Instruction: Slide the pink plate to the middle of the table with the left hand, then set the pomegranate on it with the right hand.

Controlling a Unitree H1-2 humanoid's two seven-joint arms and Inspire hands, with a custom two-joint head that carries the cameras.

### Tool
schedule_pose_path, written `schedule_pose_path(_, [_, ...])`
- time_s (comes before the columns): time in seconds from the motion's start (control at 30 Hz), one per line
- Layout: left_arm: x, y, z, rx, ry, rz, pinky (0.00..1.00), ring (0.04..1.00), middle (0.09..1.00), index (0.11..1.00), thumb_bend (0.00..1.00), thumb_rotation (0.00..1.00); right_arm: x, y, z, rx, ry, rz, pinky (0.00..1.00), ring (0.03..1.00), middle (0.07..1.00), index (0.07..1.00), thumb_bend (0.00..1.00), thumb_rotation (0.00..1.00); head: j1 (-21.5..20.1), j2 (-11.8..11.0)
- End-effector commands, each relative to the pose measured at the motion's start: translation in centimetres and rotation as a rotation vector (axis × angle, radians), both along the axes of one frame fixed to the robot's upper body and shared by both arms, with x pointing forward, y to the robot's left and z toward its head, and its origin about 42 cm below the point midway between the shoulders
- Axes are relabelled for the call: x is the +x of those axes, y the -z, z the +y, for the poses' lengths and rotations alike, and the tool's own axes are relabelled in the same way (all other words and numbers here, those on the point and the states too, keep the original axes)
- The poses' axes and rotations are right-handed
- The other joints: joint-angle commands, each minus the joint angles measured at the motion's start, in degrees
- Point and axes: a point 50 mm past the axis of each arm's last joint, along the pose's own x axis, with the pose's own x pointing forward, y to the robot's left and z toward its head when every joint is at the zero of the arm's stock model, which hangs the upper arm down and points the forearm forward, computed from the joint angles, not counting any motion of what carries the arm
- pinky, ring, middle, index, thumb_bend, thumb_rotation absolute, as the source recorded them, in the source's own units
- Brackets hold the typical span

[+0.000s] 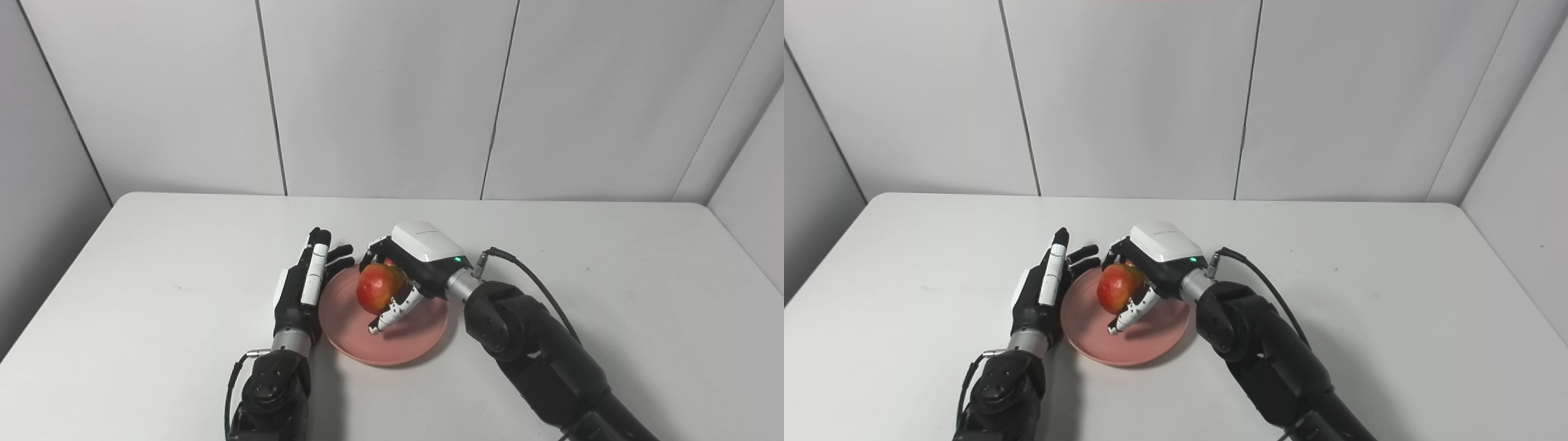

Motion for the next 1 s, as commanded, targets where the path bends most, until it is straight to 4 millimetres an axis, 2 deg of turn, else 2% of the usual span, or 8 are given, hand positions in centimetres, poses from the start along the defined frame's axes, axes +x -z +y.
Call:
schedule_pose_path(0.0, [1.0, -1.9, -0.6, -0.001, 0.029, -0.056, 0.82, 0.751, 0.753, 0.971, 0.79, 0.89, 0.7, -3.3, 0.8, 0.010, -0.038, -0.090, 0.38, 0.492, 0.598, 0.641, 0.85, 0.37, 0.0, 0.0])
schedule_pose_path(0.03, [1.0, -1.9, -0.6, -0.004, 0.028, -0.057, 0.80, 0.758, 0.750, 0.971, 0.80, 0.89, 0.6, -3.4, 0.8, 0.007, -0.037, -0.089, 0.36, 0.482, 0.606, 0.680, 0.89, 0.43, 0.0, 0.0])
schedule_pose_path(0.17, [1.0, -1.9, -0.6, 0.000, 0.018, -0.054, 0.76, 0.747, 0.727, 0.961, 0.80, 0.88, 0.6, -3.6, 0.6, -0.009, -0.032, -0.087, 0.33, 0.461, 0.610, 0.726, 0.92, 0.49, 0.0, 0.0])
schedule_pose_path(0.3, [0.9, -2.0, -0.6, 0.003, 0.016, -0.055, 0.75, 0.733, 0.711, 0.957, 0.81, 0.88, 0.6, -3.7, 0.3, -0.006, -0.031, -0.082, 0.39, 0.550, 0.688, 0.743, 0.96, 0.54, 0.0, -0.1])
schedule_pose_path(0.43, [0.9, -2.0, -0.5, 0.005, 0.018, -0.057, 0.74, 0.727, 0.711, 0.962, 0.80, 0.88, 0.6, -3.7, 0.2, -0.012, -0.033, -0.081, 0.41, 0.567, 0.715, 0.754, 0.97, 0.57, 0.0, 0.0])
schedule_pose_path(0.6, [0.9, -2.0, -0.5, 0.004, 0.018, -0.056, 0.78, 0.740, 0.710, 0.961, 0.82, 0.88, 0.7, -3.9, 0.1, -0.001, -0.030, -0.078, 0.43, 0.588, 0.732, 0.754, 0.97, 0.57, 0.0, 0.0])
schedule_pose_path(0.77, [0.9, -2.1, -0.4, 0.008, 0.017, -0.053, 0.90, 0.771, 0.712, 0.964, 0.82, 0.88, 0.7, -4.3, -0.2, 0.017, -0.015, -0.088, 0.43, 0.591, 0.744, 0.750, 0.98, 0.59, 0.0, 0.1])
schedule_pose_path(0.97, [0.9, -2.1, -0.3, -0.022, 0.028, -0.068, 0.84, 0.780, 0.729, 0.973, 0.81, 0.86, 0.6, -5.2, -1.2, 0.103, 0.000, -0.151, 0.42, 0.577, 0.722, 0.734, 0.99, 0.68, 0.0, 0.1])
